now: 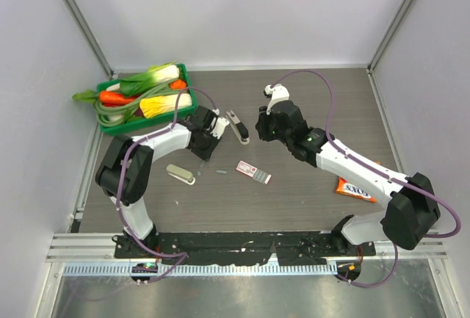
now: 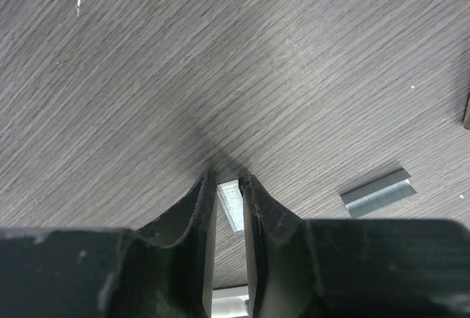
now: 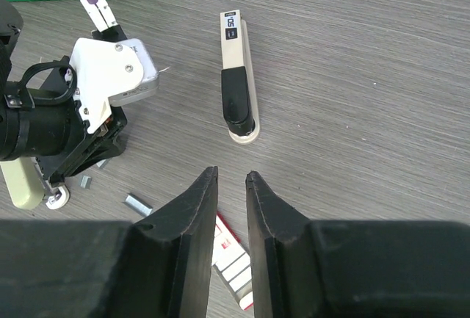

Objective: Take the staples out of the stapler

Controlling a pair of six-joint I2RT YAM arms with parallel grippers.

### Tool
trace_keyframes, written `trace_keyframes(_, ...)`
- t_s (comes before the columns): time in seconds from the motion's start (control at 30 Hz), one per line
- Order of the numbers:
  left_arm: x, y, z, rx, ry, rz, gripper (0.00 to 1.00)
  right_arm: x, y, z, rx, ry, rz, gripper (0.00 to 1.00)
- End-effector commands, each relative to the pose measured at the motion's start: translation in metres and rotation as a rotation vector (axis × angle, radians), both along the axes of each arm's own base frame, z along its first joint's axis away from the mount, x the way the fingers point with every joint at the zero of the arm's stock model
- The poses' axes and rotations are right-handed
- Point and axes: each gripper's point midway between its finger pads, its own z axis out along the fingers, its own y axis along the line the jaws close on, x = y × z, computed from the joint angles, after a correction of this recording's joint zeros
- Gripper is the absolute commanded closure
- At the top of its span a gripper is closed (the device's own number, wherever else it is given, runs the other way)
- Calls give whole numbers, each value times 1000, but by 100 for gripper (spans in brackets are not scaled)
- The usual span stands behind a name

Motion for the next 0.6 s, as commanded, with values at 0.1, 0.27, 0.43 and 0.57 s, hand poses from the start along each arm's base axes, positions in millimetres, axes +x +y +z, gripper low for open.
trace_keyframes(0.1,-19,1,2,-5,62,-10,82,4,3,18,47,-46,-1,73)
trace_keyframes(0.27,-5,-22,56,-120,7,-26,83,3,3,16,46,-41,3,74)
trace_keyframes(0.43,2,-43,117,-249,-40,-56,83,-1,5,21,84,-62,28,67)
trace_keyframes(0.57,5,-51,154,-376,-51,-53,84,-8,9,34,177,-78,74,55)
